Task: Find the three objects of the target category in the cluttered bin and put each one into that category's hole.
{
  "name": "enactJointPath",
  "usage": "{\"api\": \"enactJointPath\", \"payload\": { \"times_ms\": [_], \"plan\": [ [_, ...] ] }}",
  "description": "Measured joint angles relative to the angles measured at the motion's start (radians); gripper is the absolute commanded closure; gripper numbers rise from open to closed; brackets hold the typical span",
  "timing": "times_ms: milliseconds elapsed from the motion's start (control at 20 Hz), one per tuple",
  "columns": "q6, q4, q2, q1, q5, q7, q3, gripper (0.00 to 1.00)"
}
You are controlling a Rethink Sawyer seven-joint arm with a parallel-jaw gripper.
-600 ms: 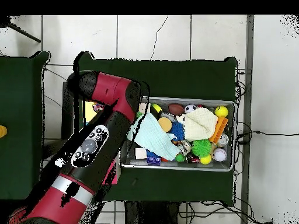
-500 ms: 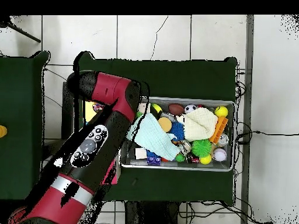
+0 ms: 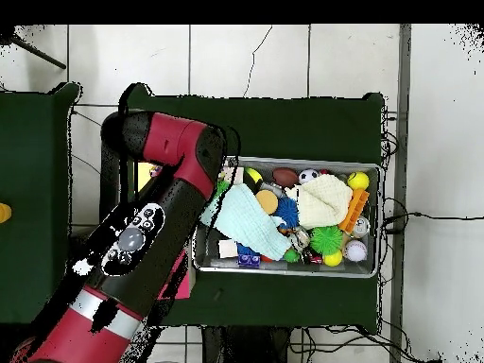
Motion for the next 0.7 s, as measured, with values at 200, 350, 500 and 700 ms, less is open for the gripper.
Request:
{"api": "enactJointPath", "payload": {
  "times_ms": [200,350,500,700],
  "plan": [
    [0.000,0.001,-0.008,0.000,0.000,0.000,0.000,1.00],
    [0.001,0.001,-0.013,0.000,0.000,0.000,-0.003,1.00],
    [0.012,0.001,-0.027,0.000,-0.001,0.000,-0.009,1.00],
    [0.056,-0.002,-0.057,0.000,-0.001,0.000,-0.023,1.00]
  ]
}}
